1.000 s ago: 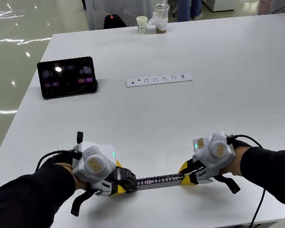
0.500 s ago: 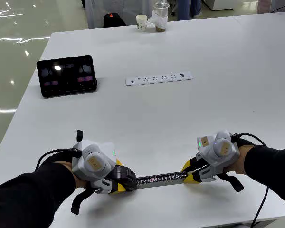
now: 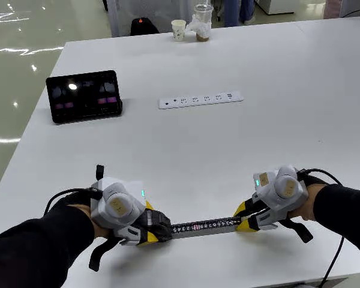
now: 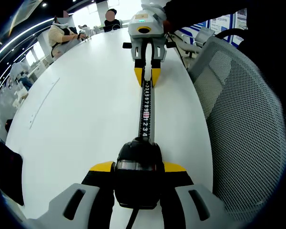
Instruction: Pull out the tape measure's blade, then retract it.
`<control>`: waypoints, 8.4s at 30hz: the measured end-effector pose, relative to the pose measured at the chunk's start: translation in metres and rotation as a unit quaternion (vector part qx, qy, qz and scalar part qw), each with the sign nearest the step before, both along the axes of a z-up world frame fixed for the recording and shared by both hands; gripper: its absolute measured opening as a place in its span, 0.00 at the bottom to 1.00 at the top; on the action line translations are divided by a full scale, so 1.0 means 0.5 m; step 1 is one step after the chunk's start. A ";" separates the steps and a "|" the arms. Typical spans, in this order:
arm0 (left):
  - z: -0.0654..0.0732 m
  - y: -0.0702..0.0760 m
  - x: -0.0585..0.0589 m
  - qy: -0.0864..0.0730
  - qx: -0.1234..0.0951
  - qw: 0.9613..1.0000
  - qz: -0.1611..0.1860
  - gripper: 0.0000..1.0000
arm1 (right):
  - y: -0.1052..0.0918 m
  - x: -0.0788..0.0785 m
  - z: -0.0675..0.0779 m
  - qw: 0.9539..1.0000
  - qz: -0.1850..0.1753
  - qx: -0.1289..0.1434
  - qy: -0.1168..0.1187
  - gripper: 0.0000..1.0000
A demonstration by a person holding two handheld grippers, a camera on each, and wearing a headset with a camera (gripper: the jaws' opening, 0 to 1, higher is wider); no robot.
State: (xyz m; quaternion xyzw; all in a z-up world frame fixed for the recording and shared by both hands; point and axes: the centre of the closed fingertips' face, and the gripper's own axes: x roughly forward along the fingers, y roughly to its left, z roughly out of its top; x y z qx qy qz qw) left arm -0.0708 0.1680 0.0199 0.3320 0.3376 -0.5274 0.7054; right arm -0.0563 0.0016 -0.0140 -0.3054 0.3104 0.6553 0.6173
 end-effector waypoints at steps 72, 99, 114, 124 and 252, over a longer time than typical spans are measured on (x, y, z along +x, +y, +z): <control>-0.002 -0.002 0.003 0.001 0.003 1.000 0.000 0.30 | -0.124 0.018 0.006 0.999 -0.032 -0.015 0.005 0.11; 0.000 -0.004 0.002 -0.001 0.001 1.000 0.000 0.30 | -0.155 0.018 0.006 0.999 -0.035 -0.024 0.004 0.11; 0.001 -0.003 0.002 -0.001 0.000 1.000 0.004 0.31 | -0.160 0.013 0.012 0.999 -0.041 -0.024 0.008 0.11; 0.001 -0.008 0.003 -0.003 -0.012 1.000 0.008 0.32 | -0.159 0.014 0.010 0.998 -0.046 -0.042 0.011 0.12; 0.066 0.257 -0.089 -0.020 -0.158 0.914 0.372 0.99 | -0.304 -0.052 0.097 0.937 -0.341 0.071 -0.018 0.99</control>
